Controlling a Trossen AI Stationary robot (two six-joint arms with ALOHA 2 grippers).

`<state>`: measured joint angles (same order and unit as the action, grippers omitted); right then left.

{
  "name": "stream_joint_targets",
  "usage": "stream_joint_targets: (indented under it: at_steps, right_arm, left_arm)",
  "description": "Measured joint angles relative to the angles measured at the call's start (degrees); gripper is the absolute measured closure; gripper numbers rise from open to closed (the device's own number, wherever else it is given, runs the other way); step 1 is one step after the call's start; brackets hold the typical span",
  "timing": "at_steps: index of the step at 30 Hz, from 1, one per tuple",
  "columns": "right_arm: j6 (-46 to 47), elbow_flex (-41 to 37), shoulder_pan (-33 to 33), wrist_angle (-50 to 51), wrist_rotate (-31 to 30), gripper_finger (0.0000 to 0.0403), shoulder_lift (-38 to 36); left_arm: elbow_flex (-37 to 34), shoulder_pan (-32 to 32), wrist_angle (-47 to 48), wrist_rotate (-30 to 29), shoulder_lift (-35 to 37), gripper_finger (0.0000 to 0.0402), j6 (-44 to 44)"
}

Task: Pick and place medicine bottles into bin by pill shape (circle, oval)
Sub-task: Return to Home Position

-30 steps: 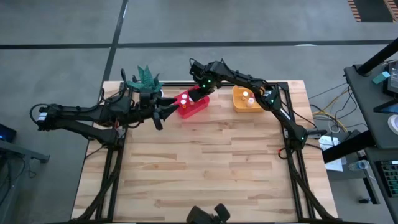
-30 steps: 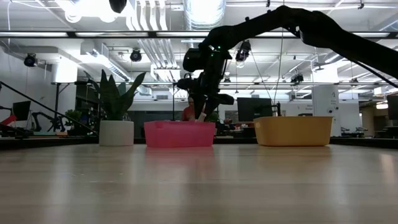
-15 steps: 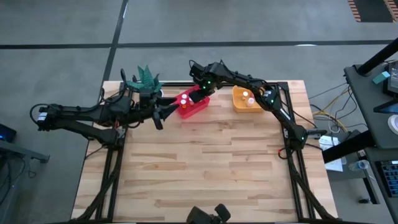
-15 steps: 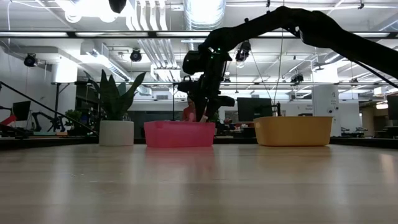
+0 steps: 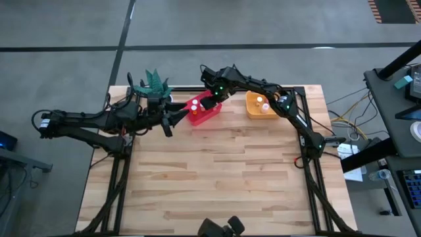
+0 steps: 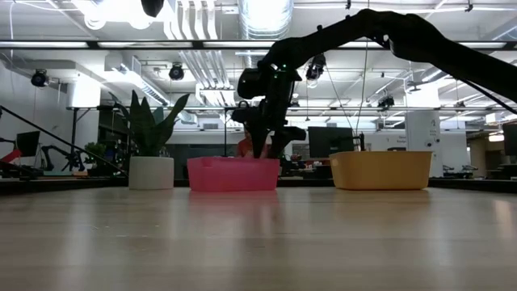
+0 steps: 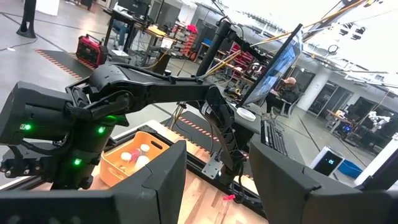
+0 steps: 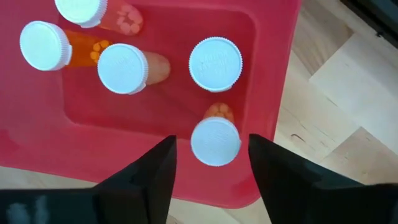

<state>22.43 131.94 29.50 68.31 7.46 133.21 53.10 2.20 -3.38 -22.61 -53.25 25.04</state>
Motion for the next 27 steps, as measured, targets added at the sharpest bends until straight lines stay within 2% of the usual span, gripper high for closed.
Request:
stream_joint_targets:
  at_steps: [7, 14, 27]
  right_arm:
    - [0.0, -0.03, 0.09, 0.63, 0.0, 0.0202, -0.6]
    - [-0.14, -0.03, -0.54, 0.87, -0.05, 0.0202, -5.72]
    - [-2.21, -1.07, -9.89, 1.0, -0.15, 0.0202, -18.26]
  left_arm:
    - [0.0, 0.02, -0.02, 0.0, 0.0, 0.0242, 0.02]
    - [0.0, 0.02, -0.01, 0.0, 0.03, 0.0242, -0.03]
    - [0.0, 0.02, -0.02, 0.0, 0.04, 0.0242, -0.33]
